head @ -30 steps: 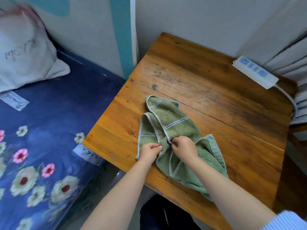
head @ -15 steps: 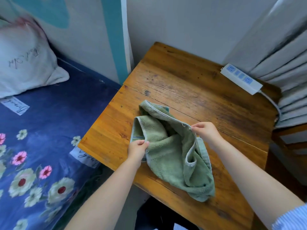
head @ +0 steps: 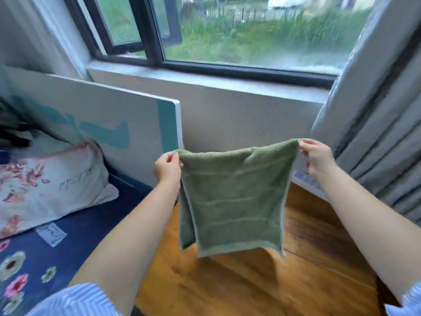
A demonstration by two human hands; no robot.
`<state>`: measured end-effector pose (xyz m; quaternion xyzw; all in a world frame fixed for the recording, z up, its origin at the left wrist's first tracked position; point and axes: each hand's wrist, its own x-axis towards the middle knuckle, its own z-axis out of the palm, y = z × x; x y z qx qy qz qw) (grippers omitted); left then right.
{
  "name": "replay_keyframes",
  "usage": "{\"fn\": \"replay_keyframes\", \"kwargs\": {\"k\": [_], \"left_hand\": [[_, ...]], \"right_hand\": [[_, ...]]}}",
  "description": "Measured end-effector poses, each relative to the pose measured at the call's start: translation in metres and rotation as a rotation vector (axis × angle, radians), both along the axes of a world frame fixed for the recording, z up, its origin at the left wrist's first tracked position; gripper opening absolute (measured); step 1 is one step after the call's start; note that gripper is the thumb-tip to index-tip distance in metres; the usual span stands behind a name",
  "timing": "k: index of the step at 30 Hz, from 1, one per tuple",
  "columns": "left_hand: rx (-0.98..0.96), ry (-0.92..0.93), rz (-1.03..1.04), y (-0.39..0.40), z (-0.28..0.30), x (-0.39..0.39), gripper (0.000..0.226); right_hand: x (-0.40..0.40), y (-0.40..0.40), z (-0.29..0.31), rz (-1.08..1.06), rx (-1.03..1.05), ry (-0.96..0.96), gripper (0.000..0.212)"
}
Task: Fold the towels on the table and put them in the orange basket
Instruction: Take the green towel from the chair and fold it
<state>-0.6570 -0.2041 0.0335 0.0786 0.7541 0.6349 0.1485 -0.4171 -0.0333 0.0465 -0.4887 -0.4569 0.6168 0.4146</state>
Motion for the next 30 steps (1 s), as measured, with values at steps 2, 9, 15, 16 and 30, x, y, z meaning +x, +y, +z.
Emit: {"fn": "replay_keyframes", "kwargs": {"k": [2, 9, 15, 16, 30], "left_hand": [[0.092, 0.091, -0.033, 0.022, 0.034, -0.004, 0.020], [0.264, 0.085, -0.119, 0.046, 0.075, -0.005, 0.022], [-0.119, 0.090, -0.359, 0.004, 0.009, -0.007, 0.035], [-0.243, 0.123, -0.451, -0.003, -0.004, -0.006, 0.035], [-1.603, 0.232, -1.548, -0.160, -0.169, 0.013, 0.025]], "right_hand": [[-0.005, 0.007, 0.033, -0.047, 0.069, 0.063, 0.026], [0.011, -0.010, 0.074, -0.157, 0.154, 0.057, 0.029], [0.014, -0.073, -0.002, -0.179, -0.016, -0.165, 0.032], [0.015, -0.086, -0.018, -0.152, -0.030, -0.265, 0.033], [0.074, -0.296, -0.202, 0.930, -0.435, -1.473, 0.029]]}}
